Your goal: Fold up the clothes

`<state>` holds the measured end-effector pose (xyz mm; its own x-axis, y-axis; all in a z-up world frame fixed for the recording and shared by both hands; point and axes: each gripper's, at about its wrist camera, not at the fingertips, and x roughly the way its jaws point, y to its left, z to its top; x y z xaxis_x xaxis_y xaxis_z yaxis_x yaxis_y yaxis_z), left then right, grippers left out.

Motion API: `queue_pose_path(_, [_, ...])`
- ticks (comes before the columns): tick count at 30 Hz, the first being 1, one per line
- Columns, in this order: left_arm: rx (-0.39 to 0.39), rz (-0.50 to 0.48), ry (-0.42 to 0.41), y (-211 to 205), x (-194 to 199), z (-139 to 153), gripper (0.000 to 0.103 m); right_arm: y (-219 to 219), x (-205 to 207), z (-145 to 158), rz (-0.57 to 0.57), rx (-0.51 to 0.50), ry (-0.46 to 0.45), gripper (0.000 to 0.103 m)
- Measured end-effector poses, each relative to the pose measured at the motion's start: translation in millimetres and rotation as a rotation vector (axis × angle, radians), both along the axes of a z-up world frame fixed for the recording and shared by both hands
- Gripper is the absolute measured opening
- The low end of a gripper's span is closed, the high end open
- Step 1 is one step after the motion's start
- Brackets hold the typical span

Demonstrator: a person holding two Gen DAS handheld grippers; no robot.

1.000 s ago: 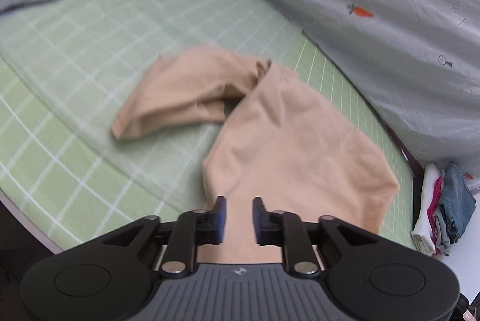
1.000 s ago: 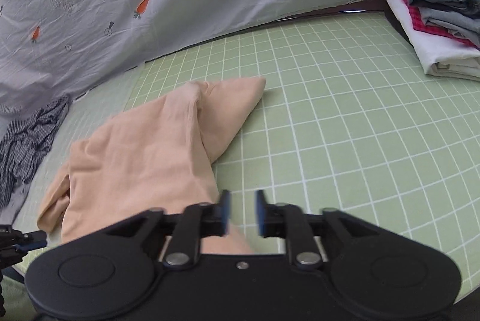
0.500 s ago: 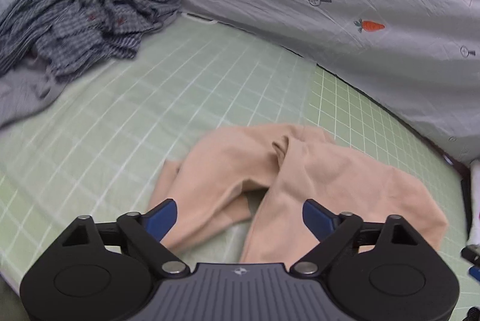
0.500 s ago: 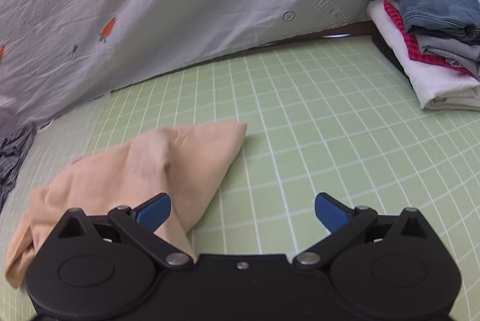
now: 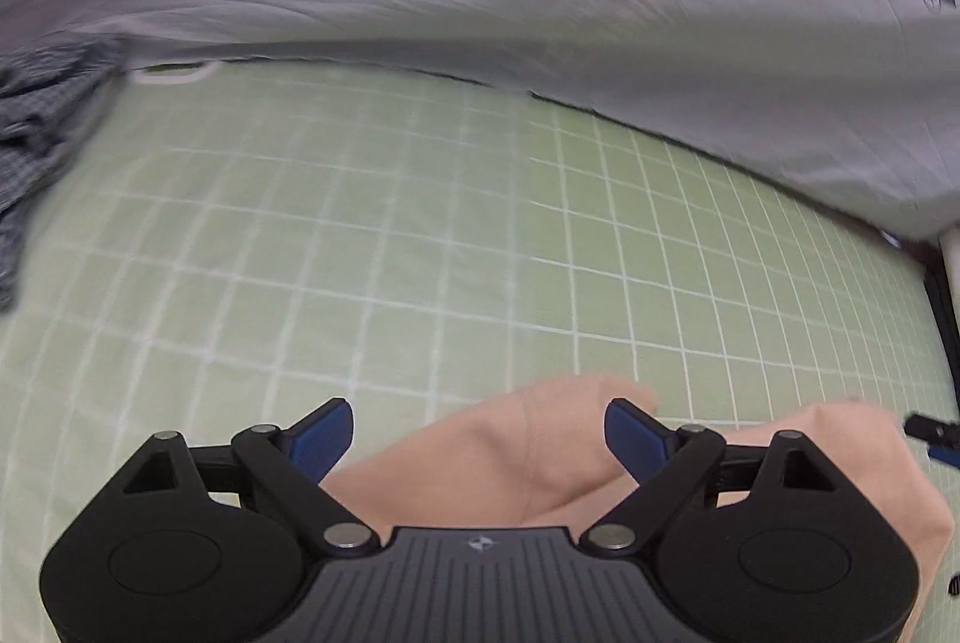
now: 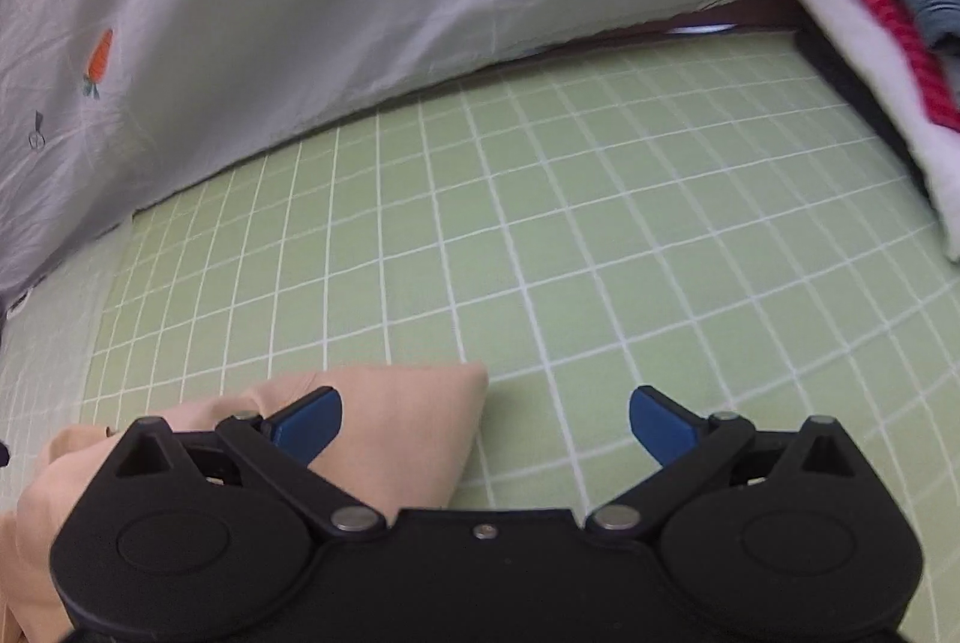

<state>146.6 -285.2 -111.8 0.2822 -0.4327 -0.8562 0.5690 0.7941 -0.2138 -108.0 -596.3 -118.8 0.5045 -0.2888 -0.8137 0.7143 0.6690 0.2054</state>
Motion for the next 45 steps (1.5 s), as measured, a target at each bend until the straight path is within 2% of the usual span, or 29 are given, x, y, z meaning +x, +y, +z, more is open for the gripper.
queue_pose_path(3, [0.008,-0.079,0.014,-18.6,0.2,-10.4,0.090,-3.4,16.3,-7.8,0.045,0.059,0.012,0.102])
queue_pose_path(5, [0.031,-0.118,0.031,-28.5,-3.5,-19.2,0.084,-0.2,22.4,-12.2,0.054,0.082,0.031,0.088])
queue_pose_path(7, [0.053,-0.121,0.030,-33.3,-7.7,-25.4,0.073,4.5,21.4,-15.2,0.060,0.098,0.016,0.077])
queue_pose_path(8, [0.060,-0.122,0.011,-34.3,-10.3,-25.0,0.066,6.6,20.3,-16.0,0.063,0.107,0.002,0.062])
queue_pose_path(9, [0.071,-0.120,-0.004,-34.7,-12.5,-23.7,0.040,8.6,18.9,-16.2,0.065,0.114,-0.013,0.050])
queue_pose_path(10, [0.078,-0.117,-0.005,-34.0,-13.0,-22.8,0.015,10.6,16.9,-14.5,0.066,0.110,-0.028,0.032])
queue_pose_path(11, [0.063,-0.115,0.001,-31.8,-13.3,-21.3,0.013,12.6,14.5,-10.8,0.073,0.093,-0.040,0.013])
queue_pose_path(12, [0.044,-0.109,-0.006,-29.1,-14.7,-18.5,0.011,14.5,11.1,-5.3,0.087,0.074,-0.062,0.011])
queue_pose_path(16, [-0.020,-0.050,-0.114,-12.2,-23.6,17.8,0.009,25.1,-12.8,34.2,0.102,-0.026,-0.210,0.008])
queue_pose_path(17, [-0.055,-0.021,-0.146,-5.9,-25.2,30.6,0.009,29.3,-20.2,47.7,0.100,-0.069,-0.249,0.008])
queue_pose_path(19, [-0.167,0.061,-0.226,10.2,-29.5,61.6,0.009,43.5,-36.2,81.2,0.087,-0.219,-0.315,0.008])
queue_pose_path(21, [-0.275,0.144,-0.273,20.8,-28.2,81.8,0.011,53.2,-41.7,100.6,0.090,-0.342,-0.326,0.008])
queue_pose_path(22, [-0.298,0.170,-0.281,20.9,-25.4,85.0,0.019,55.8,-42.3,107.3,0.092,-0.392,-0.320,0.009])
queue_pose_path(23, [-0.283,0.189,-0.299,14.6,-21.5,83.8,0.023,56.1,-40.5,110.0,0.084,-0.424,-0.302,0.012])
queue_pose_path(24, [-0.241,0.201,-0.323,5.1,-17.3,80.1,0.029,51.7,-33.9,104.7,0.057,-0.420,-0.262,0.019])
queue_pose_path(25, [-0.185,0.199,-0.331,-3.8,-13.7,76.4,0.031,47.2,-27.4,99.4,0.030,-0.417,-0.221,0.039])
queue_pose_path(26, [-0.127,0.192,-0.333,-12.3,-10.3,72.8,0.031,42.7,-22.7,94.8,0.007,-0.406,-0.191,0.048])
queue_pose_path(27, [-0.101,0.178,-0.330,-15.7,-10.6,71.3,0.033,38.1,-21.6,91.6,-0.011,-0.383,-0.179,0.048])
queue_pose_path(29, [-0.099,0.168,-0.286,-7.8,-19.9,64.0,0.048,34.2,-24.3,87.1,-0.019,-0.332,-0.175,0.053])
queue_pose_path(30, [-0.100,0.164,-0.262,-3.2,-25.0,60.0,0.060,35.5,-28.2,84.0,-0.016,-0.309,-0.169,0.054])
queue_pose_path(31, [-0.101,0.161,-0.238,1.5,-30.1,56.0,0.063,38.1,-31.8,79.5,-0.011,-0.288,-0.160,0.054])
queue_pose_path(36, [-0.032,0.162,-0.142,21.3,-63.7,29.1,0.063,50.6,-50.2,46.4,-0.031,-0.187,-0.069,0.054])
queue_pose_path(39, [-0.005,0.206,-0.077,34.3,-78.2,12.4,0.065,49.2,-57.3,25.0,-0.041,-0.154,-0.011,0.049])
queue_pose_path(41, [0.003,0.249,-0.021,42.4,-83.8,1.8,0.066,44.5,-58.2,11.9,-0.035,-0.134,0.021,0.041])
queue_pose_path(45, [0.039,0.249,0.015,43.0,-91.0,-12.4,0.069,35.5,-56.3,-10.0,-0.011,-0.080,0.012,0.037])
